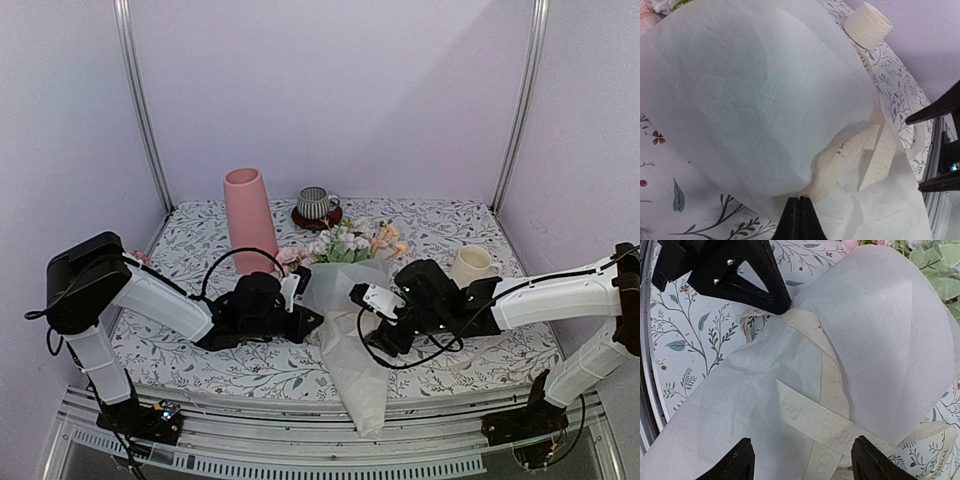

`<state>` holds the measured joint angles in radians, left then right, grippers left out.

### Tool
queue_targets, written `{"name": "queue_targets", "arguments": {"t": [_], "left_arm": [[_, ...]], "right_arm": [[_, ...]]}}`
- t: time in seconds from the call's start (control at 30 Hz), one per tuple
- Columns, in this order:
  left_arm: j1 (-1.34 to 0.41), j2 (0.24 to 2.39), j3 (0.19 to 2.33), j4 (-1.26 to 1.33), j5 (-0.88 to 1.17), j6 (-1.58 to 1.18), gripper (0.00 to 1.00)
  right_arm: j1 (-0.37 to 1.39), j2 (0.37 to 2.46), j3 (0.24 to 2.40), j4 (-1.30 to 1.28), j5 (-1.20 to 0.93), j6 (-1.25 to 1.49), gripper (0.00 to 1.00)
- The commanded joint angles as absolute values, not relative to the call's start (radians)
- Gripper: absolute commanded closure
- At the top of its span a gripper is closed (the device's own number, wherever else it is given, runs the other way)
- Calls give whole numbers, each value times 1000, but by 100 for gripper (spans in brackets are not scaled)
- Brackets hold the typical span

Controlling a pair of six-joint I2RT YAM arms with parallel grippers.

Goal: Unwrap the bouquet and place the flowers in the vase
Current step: Untie the half-tied ribbon from the folded wrapping paper.

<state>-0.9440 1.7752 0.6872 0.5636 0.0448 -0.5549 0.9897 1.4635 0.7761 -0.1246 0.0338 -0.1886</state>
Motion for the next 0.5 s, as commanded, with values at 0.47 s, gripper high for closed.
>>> {"name": "queue_targets", "arguments": {"t": [0.47], "left_arm": [[-934,1777,675,586,51,-559,100]], "right_arm": [[1078,1616,810,-50,375,-282,13]]}}
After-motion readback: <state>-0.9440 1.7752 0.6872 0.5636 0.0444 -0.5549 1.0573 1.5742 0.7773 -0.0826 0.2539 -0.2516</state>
